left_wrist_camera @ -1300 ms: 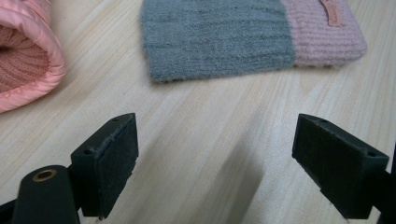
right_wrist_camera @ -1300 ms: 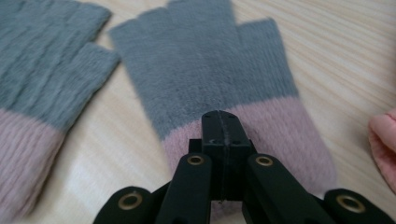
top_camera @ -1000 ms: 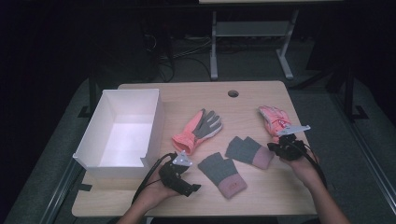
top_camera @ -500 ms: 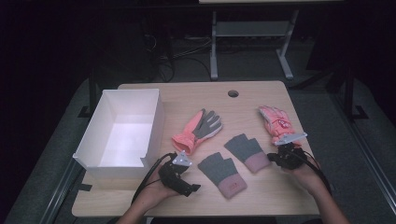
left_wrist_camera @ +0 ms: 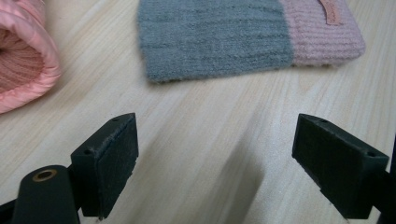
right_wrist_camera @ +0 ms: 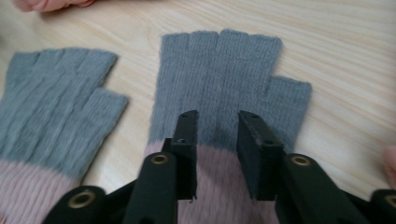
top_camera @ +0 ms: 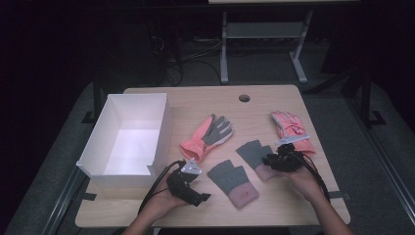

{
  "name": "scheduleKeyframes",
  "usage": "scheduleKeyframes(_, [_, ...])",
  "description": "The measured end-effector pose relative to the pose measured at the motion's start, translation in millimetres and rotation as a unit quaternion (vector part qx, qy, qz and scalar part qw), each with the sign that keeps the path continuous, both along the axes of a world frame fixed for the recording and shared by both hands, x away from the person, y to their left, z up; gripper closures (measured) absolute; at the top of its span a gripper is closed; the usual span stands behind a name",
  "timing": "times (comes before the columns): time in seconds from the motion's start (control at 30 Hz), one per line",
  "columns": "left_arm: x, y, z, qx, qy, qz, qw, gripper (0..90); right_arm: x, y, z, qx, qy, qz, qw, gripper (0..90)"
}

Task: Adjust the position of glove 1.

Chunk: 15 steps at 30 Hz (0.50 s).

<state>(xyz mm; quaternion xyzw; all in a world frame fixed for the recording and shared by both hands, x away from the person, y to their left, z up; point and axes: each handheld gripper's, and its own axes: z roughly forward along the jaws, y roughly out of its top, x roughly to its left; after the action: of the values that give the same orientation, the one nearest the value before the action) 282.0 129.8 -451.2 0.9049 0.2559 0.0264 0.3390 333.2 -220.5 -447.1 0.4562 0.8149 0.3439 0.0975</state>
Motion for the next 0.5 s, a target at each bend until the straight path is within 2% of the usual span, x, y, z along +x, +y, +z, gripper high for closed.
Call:
scheduleKeyframes(0.07, [-0.1,-0.1,0.1,-0.003,0.000,0.002,1.0000,14.0,2.1,1.8,-1.8,0.006,0.006,-0.004,1.0000,66.6])
scheduleKeyframes(0.1, [0.2,0.1,0.5,-0.001,-0.001,0.000,1.0000,14.0,5.6,6.0,-6.5,0.001,0.012,-0.011,0.9999,64.2])
scheduleKeyframes(0.2, [0.5,-0.1,0.4,0.000,-0.001,-0.001,1.0000,14.0,7.7,9.3,-10.8,-0.004,0.016,-0.009,0.9998,66.0])
scheduleKeyframes(0.23, [0.5,-0.2,0.3,-0.001,0.000,-0.001,1.0000,14.0,7.4,11.9,-12.7,-0.021,0.008,-0.007,0.9997,71.0])
scheduleKeyframes(0.27, [0.9,0.3,0.6,0.004,-0.001,-0.005,1.0000,14.0,7.4,11.9,-12.7,-0.021,0.008,-0.007,0.9997,71.0])
scheduleKeyframes(0.33, [0.2,-0.2,0.0,-0.001,0.001,0.001,1.0000,14.0,6.3,12.6,-14.2,-0.032,-0.006,-0.004,0.9995,78.1])
scheduleKeyframes(0.4, [0.3,0.1,-0.3,0.001,0.001,0.003,1.0000,14.0,5.2,13.3,-14.1,-0.034,-0.006,-0.004,0.9994,83.2])
scheduleKeyframes(0.5, [0.8,1.4,-0.2,0.001,0.001,0.004,1.0000,14.0,4.6,13.1,-14.3,-0.035,-0.011,0.000,0.9993,86.4])
